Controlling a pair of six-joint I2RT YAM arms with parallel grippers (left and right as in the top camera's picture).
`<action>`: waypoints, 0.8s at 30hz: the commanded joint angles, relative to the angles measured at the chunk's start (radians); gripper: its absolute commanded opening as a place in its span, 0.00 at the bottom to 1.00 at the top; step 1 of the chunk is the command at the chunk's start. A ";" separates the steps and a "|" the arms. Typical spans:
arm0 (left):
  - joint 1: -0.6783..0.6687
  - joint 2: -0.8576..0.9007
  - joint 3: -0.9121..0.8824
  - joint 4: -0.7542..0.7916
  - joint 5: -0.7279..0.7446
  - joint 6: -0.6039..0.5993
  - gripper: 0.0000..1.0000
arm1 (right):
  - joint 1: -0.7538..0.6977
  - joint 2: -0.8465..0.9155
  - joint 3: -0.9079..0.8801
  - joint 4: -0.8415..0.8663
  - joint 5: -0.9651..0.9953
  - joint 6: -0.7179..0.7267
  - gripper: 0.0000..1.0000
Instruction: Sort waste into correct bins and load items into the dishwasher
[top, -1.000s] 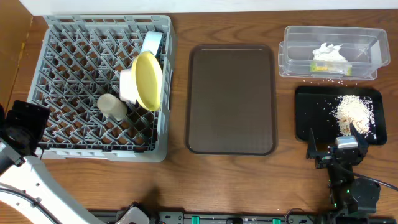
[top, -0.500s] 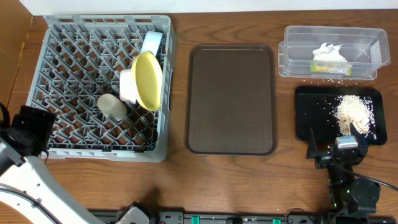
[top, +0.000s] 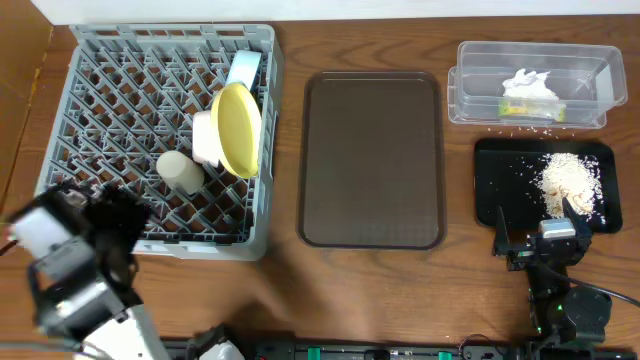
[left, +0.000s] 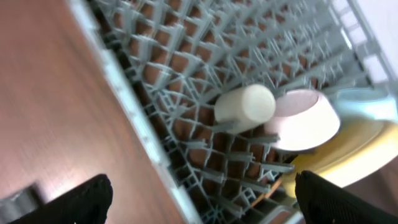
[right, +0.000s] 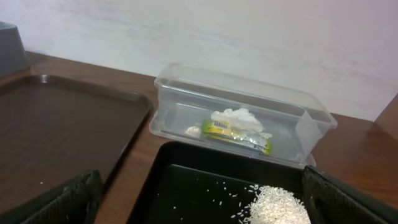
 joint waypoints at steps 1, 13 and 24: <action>-0.089 -0.037 -0.152 0.114 0.038 0.076 0.95 | -0.015 -0.006 -0.002 -0.002 -0.011 0.000 0.99; -0.356 -0.238 -0.581 0.571 0.111 0.150 0.95 | -0.015 -0.006 -0.002 -0.002 -0.011 0.000 0.99; -0.496 -0.423 -0.890 0.871 0.111 0.195 0.95 | -0.015 -0.006 -0.002 -0.002 -0.011 0.000 0.99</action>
